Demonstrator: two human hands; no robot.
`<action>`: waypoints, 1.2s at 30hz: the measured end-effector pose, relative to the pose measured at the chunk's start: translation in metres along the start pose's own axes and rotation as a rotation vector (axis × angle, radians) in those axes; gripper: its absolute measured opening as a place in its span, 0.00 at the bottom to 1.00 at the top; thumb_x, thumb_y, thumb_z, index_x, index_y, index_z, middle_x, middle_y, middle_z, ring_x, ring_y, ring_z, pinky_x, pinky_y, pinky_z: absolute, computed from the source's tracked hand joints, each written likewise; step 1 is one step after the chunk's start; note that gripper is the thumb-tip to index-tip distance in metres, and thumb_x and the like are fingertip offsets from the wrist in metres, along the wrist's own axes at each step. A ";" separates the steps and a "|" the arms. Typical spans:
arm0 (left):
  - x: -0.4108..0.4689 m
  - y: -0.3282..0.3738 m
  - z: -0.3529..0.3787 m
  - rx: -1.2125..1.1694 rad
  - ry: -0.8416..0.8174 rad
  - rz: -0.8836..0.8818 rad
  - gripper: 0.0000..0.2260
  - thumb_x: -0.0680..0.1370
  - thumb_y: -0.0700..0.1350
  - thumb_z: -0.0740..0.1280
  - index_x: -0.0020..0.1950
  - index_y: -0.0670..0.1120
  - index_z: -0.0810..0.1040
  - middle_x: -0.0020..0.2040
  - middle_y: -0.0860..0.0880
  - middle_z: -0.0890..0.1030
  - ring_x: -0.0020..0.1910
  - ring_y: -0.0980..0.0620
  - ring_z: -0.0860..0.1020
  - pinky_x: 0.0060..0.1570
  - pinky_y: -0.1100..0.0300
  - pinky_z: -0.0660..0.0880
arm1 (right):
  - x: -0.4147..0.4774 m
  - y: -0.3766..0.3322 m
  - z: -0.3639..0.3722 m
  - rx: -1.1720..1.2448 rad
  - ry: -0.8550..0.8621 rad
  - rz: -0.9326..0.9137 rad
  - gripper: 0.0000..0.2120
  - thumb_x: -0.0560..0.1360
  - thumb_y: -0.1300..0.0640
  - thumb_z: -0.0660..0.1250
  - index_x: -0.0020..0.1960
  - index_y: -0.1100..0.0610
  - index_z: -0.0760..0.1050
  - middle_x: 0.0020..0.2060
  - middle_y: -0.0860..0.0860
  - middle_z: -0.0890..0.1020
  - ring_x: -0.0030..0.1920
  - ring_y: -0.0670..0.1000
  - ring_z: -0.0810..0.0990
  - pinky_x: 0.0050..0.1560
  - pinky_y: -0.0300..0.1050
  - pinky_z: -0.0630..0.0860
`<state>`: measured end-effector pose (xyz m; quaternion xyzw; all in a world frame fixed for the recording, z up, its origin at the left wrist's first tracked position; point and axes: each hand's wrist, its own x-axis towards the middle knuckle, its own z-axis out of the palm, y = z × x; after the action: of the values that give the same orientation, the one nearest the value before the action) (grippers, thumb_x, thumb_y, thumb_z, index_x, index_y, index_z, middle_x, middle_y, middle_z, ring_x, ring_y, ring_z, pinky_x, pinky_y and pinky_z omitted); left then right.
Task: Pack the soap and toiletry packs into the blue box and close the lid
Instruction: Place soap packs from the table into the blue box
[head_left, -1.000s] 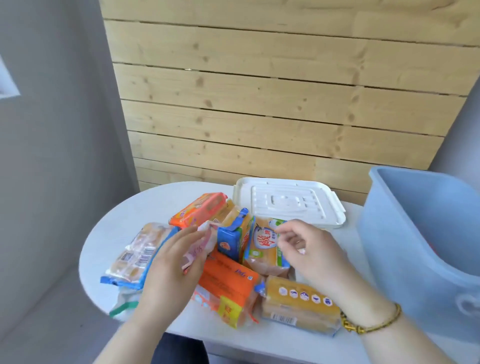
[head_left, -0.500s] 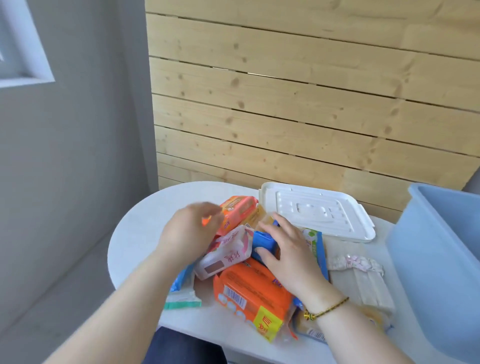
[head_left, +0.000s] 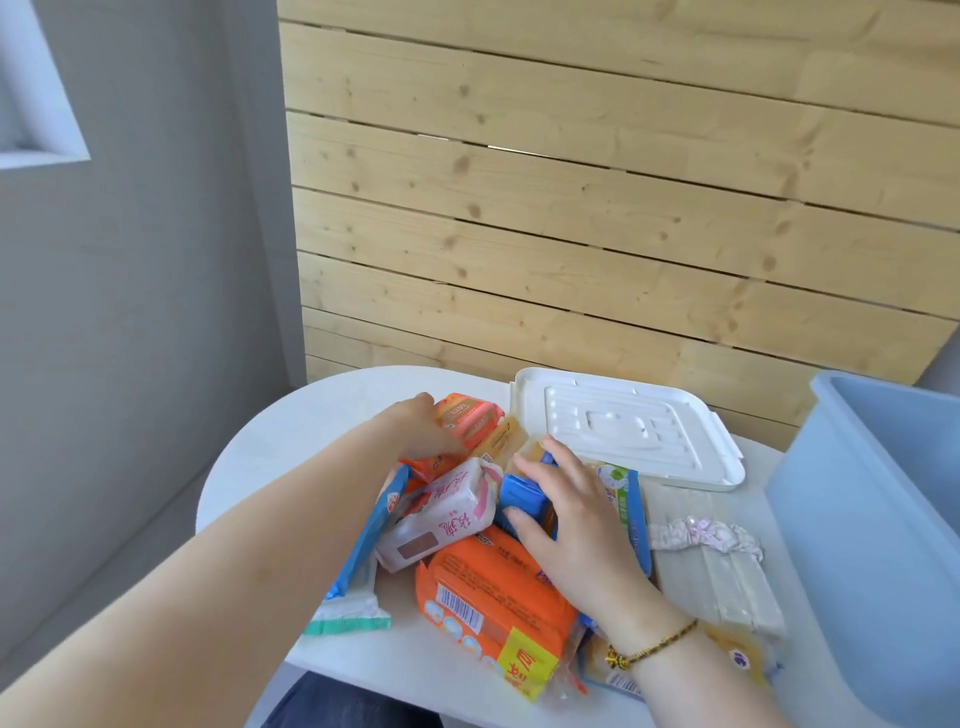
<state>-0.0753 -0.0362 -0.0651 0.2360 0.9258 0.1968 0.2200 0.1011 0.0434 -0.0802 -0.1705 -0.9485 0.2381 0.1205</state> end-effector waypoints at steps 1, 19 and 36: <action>0.001 -0.001 0.001 -0.016 0.014 -0.001 0.34 0.71 0.52 0.69 0.72 0.45 0.59 0.66 0.43 0.72 0.61 0.45 0.74 0.51 0.57 0.72 | 0.000 0.000 0.000 -0.007 -0.005 0.002 0.24 0.77 0.49 0.61 0.72 0.47 0.62 0.76 0.44 0.53 0.75 0.47 0.52 0.74 0.42 0.52; -0.095 0.026 -0.028 -0.675 0.255 0.392 0.33 0.66 0.45 0.75 0.67 0.50 0.65 0.46 0.57 0.75 0.38 0.63 0.74 0.29 0.74 0.73 | 0.025 -0.050 -0.054 0.693 0.119 0.222 0.22 0.76 0.42 0.57 0.50 0.60 0.78 0.53 0.53 0.82 0.56 0.53 0.77 0.57 0.47 0.72; -0.124 0.196 0.066 -0.778 0.101 0.788 0.24 0.76 0.51 0.63 0.70 0.57 0.61 0.62 0.59 0.69 0.61 0.62 0.69 0.60 0.67 0.63 | -0.049 0.084 -0.242 0.429 0.397 0.172 0.18 0.70 0.66 0.71 0.57 0.57 0.71 0.45 0.50 0.79 0.50 0.52 0.79 0.55 0.49 0.76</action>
<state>0.1249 0.0747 0.0113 0.4561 0.6358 0.6027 0.1562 0.2430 0.1936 0.0792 -0.2639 -0.8166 0.4044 0.3162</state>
